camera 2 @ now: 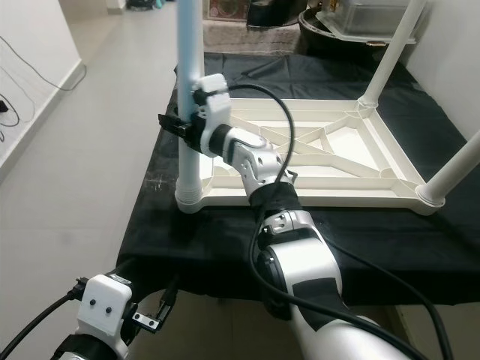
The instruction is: Building children table
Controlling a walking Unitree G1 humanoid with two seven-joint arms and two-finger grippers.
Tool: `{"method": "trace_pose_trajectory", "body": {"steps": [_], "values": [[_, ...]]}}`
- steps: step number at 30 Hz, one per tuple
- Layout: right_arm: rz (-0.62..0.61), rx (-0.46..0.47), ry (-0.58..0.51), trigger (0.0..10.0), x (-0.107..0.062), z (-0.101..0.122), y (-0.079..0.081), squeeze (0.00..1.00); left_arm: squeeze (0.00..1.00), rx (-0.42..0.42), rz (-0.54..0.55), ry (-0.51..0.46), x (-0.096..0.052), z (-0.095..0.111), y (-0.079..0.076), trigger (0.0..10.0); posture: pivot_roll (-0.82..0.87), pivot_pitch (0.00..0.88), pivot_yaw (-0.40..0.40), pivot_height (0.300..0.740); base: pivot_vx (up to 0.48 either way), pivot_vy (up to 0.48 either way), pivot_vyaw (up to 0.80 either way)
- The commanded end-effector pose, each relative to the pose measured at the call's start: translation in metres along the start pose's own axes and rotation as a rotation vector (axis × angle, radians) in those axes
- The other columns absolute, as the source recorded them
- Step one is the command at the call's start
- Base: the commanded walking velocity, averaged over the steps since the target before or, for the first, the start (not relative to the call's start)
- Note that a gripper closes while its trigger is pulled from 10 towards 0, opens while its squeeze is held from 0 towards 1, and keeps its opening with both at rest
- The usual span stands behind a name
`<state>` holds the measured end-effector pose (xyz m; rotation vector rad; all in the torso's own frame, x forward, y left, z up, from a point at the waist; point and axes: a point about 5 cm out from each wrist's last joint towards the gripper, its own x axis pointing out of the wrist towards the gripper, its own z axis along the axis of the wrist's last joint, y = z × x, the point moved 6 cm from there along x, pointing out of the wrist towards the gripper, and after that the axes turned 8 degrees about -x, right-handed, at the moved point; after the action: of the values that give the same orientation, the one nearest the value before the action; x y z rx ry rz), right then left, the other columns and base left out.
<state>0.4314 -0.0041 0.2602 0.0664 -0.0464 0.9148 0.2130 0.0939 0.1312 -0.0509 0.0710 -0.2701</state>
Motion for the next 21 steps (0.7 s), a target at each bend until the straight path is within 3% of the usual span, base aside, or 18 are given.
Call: {"method": "trace_pose_trajectory", "body": {"steps": [1,2,3,4,5,6,14,15,16,18,21], "values": [[0.119,0.13,-0.001,10.0,0.003,-0.016,0.02,0.0,0.0,-0.009,0.001,0.021,0.0,-0.007,0.002,10.0,0.14,0.121,-0.025,0.74,0.0,0.0,0.0],[0.119,0.13,-0.001,10.0,0.003,-0.016,0.02,0.0,0.0,-0.009,0.001,0.021,0.0,-0.007,0.002,10.0,0.14,0.121,-0.025,0.74,0.0,0.0,0.0],[0.174,0.133,-0.071,10.0,0.0,0.003,0.023,0.0,0.0,-0.021,0.008,0.019,0.002,-0.006,0.004,10.0,0.14,0.117,-0.024,0.74,0.0,0.0,0.0],[0.245,0.117,-0.135,10.0,-0.005,0.023,0.029,0.0,0.12,-0.023,0.018,0.014,0.004,-0.005,0.008,10.0,0.14,0.103,-0.021,0.74,0.0,0.0,0.0],[0.245,0.117,-0.135,10.0,-0.005,0.023,0.029,0.0,0.12,-0.023,0.018,0.014,0.004,-0.005,0.008,10.0,0.14,0.103,-0.021,0.74,0.0,0.0,0.0],[0.308,0.101,-0.176,10.0,-0.011,0.035,0.036,0.0,1.0,-0.046,0.023,0.003,0.008,-0.002,0.011,10.0,0.13,0.095,-0.019,0.74,0.0,0.0,0.0],[0.414,0.079,-0.222,10.0,-0.02,0.047,0.052,0.0,1.0,-0.01,0.071,-0.026,0.02,0.009,0.025,10.0,0.13,0.069,-0.014,0.74,0.0,0.0,0.0],[0.449,0.07,-0.224,10.0,-0.023,0.044,0.06,0.0,0.0,0.015,0.102,-0.037,0.027,0.016,0.033,10.0,0.13,0.063,-0.012,0.74,0.0,0.0,0.0],[0.449,0.07,-0.224,10.0,-0.023,0.044,0.06,0.0,0.0,0.015,0.102,-0.037,0.027,0.016,0.033,10.0,0.13,0.063,-0.012,0.74,0.0,0.0,0.0],[0.504,0.07,-0.214,10.0,-0.029,0.031,0.071,0.0,0.0,0.049,0.143,-0.068,0.047,0.034,0.049,10.0,0.13,0.053,-0.009,0.74,0.0,0.0,0.0],[0.526,0.074,-0.196,10.0,-0.032,0.023,0.076,0.0,0.0,0.076,0.144,-0.079,0.059,0.047,0.054,10.0,0.13,0.048,-0.007,0.74,0.0,0.0,0.0]]}}
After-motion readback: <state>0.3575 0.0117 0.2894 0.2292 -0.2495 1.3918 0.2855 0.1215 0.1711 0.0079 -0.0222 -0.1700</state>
